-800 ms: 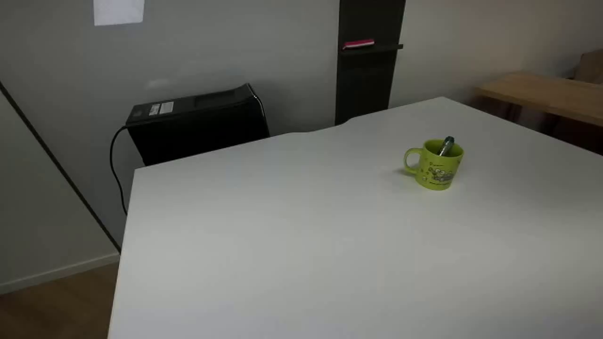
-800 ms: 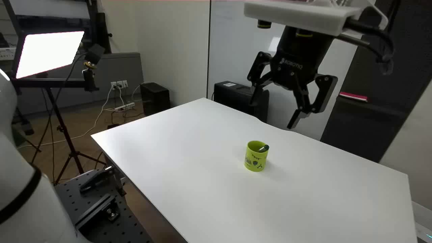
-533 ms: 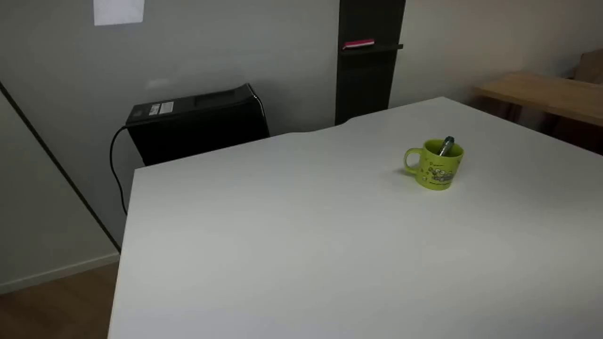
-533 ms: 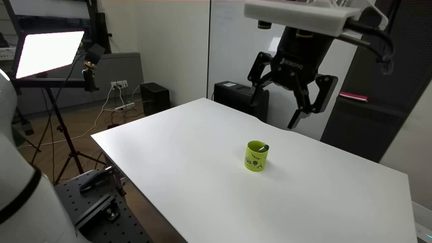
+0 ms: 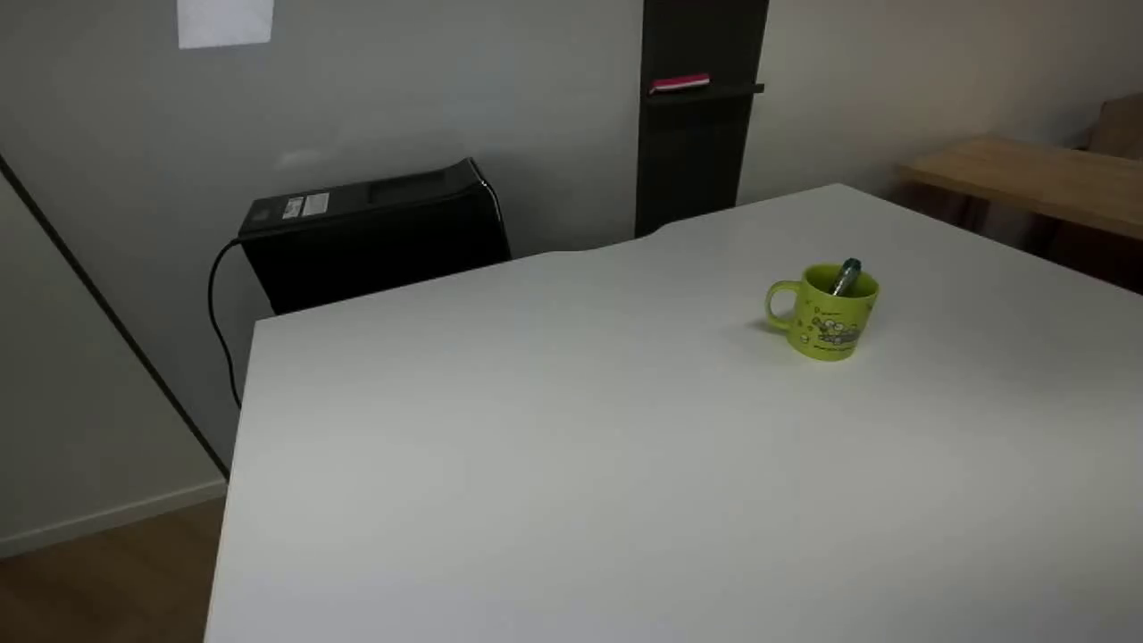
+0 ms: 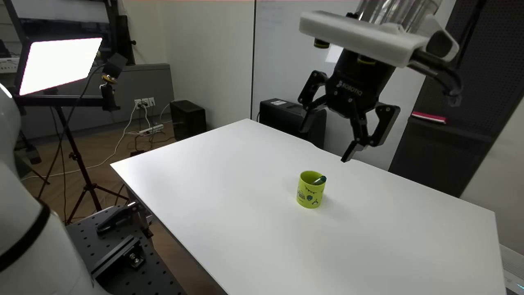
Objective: Take the marker out of the cup and place it on the table
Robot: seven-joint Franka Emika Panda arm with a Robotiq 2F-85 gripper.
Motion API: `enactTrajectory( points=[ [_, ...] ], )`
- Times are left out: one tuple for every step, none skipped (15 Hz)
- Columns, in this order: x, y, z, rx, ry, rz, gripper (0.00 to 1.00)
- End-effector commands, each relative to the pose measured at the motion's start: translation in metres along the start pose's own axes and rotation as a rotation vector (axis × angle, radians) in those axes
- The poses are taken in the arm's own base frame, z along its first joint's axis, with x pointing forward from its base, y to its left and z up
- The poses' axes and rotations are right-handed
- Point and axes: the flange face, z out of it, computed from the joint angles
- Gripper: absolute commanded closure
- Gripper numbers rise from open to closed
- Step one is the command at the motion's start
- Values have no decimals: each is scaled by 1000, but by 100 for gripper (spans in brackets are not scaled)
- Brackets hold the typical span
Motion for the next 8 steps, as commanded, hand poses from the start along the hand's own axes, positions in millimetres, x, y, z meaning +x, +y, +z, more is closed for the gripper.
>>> enactTrajectory(
  points=[
    [54, 6, 23, 56, -6, -16, 0],
    [71, 5, 30, 65, 9, -17, 0],
    [88, 3, 38, 71, 22, -12, 0],
    [106, 0, 45, 72, 36, -13, 0],
    [123, -3, 51, 71, 47, -14, 0],
    [142, -9, 59, 70, 54, -14, 0],
    [158, -14, 64, 66, 63, -16, 0],
    [173, -19, 69, 62, 69, -26, 0]
  ],
)
